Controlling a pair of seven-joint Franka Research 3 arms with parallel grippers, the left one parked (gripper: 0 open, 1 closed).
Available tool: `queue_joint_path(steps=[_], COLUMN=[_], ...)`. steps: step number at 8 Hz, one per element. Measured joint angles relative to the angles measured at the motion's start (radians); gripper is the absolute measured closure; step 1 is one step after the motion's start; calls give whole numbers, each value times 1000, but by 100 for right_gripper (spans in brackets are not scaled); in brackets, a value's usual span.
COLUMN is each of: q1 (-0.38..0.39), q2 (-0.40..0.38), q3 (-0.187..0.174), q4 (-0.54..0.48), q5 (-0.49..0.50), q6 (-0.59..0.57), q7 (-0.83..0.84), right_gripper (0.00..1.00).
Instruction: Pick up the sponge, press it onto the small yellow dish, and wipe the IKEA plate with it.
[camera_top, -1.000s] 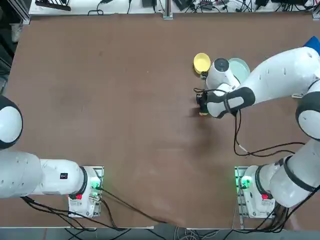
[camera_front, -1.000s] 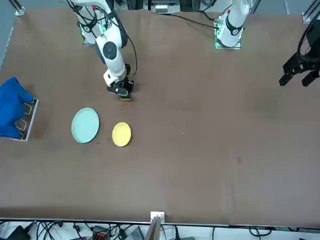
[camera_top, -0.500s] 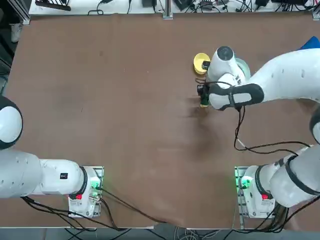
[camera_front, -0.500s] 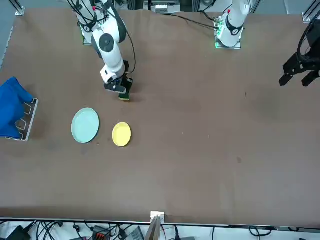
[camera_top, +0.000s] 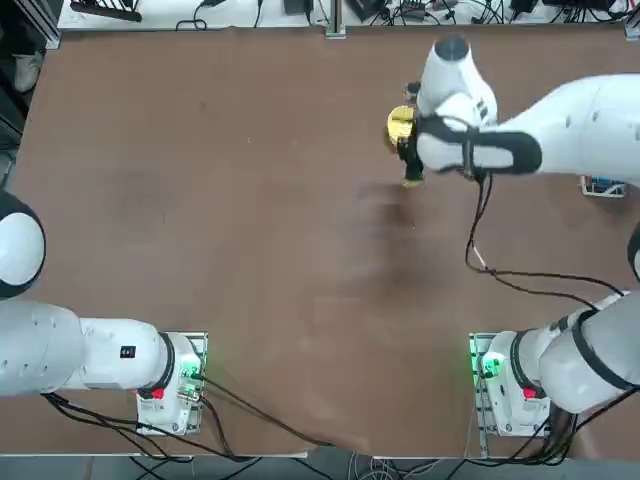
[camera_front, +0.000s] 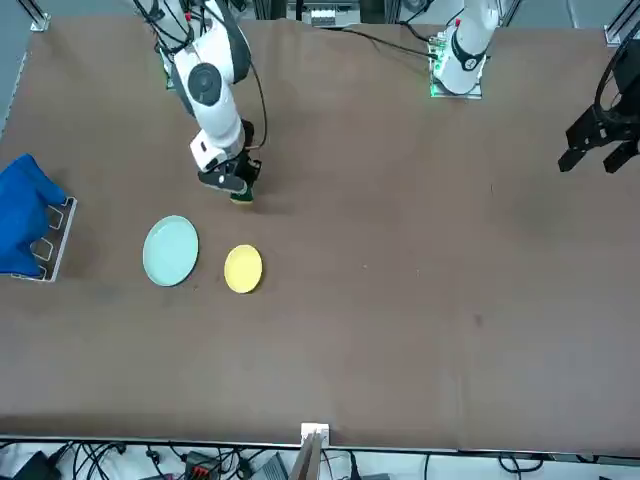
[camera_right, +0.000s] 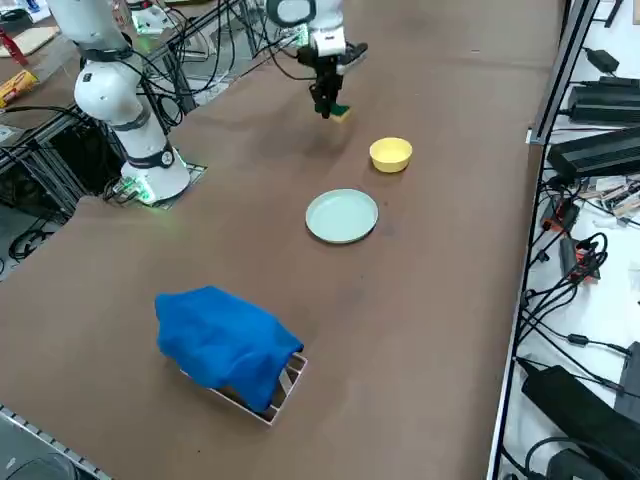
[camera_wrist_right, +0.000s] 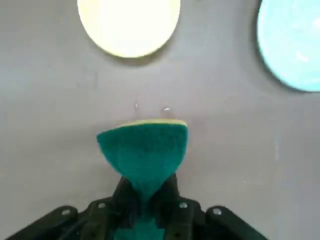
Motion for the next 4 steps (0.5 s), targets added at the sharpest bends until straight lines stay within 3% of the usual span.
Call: queue_joint_path(steps=[4], q1=[-86], q2=[108], q3=[-2], q4=[246], q5=[0], q6=[-177], q7=[-157], right_gripper=[80])
